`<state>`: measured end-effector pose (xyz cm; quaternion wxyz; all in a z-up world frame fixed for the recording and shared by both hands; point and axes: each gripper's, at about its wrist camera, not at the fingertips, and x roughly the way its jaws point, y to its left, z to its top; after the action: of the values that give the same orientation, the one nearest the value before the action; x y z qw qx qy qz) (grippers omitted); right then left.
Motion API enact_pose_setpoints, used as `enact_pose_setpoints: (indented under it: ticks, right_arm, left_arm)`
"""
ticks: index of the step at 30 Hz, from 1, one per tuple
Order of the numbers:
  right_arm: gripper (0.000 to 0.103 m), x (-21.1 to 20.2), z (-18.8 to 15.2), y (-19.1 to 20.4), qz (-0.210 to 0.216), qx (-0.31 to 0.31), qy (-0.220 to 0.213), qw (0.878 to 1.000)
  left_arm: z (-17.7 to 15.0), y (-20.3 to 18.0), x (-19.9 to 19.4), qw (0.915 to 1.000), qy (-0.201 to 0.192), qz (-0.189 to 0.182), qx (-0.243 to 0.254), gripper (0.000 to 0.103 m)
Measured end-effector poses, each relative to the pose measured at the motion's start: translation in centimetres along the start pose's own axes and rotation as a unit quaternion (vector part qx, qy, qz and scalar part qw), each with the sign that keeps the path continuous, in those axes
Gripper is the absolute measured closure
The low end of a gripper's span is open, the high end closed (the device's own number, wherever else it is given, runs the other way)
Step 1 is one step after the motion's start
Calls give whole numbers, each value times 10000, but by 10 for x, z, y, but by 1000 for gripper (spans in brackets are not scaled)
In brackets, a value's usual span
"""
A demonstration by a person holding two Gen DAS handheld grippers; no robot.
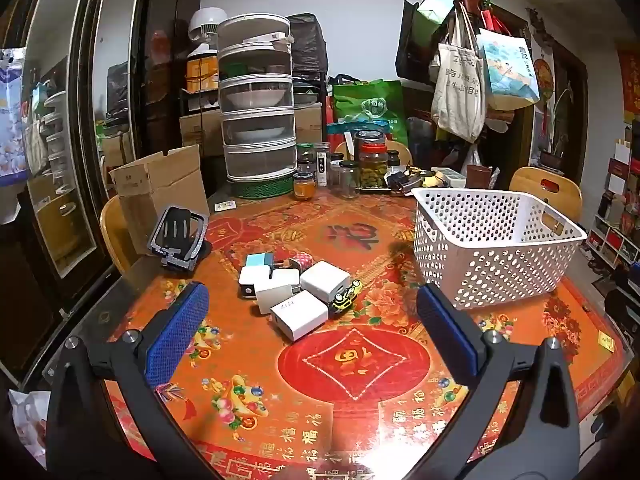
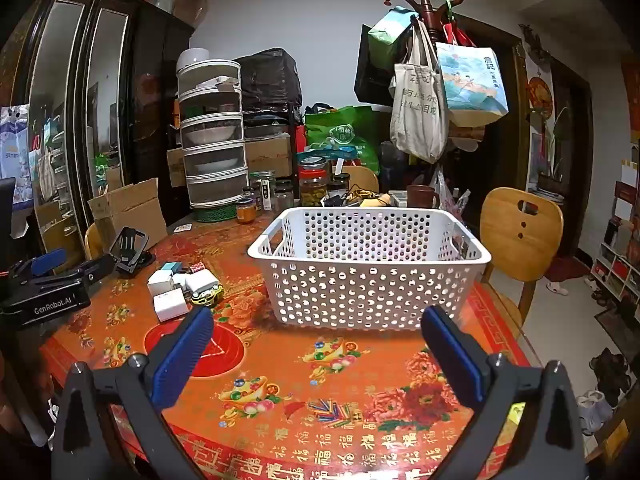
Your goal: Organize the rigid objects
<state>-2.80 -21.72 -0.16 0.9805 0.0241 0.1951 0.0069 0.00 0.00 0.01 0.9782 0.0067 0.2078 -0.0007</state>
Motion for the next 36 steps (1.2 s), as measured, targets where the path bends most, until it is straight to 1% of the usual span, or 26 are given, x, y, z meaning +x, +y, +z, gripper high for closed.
enact_pose_setpoints:
  ticks: [7,10,28,36]
  right_arm:
    - [0,0,0,0,-5,-7,-25,10000]
    - [0,-1,0,-1,13,23,-38,10000]
    - [0,2,-3,1,9,19,-33,10000]
    - [0,0,0,-4,4,28,-31,10000]
  left_arm:
    - [2,1,2,10000,50,-43,35,1]
    - [1,1,-1,10000,-8,3,60,1]
    - [2,0,-4,10000,22,-27,58,1]
    - [1,0,-3,10000,19,-24,59,1]
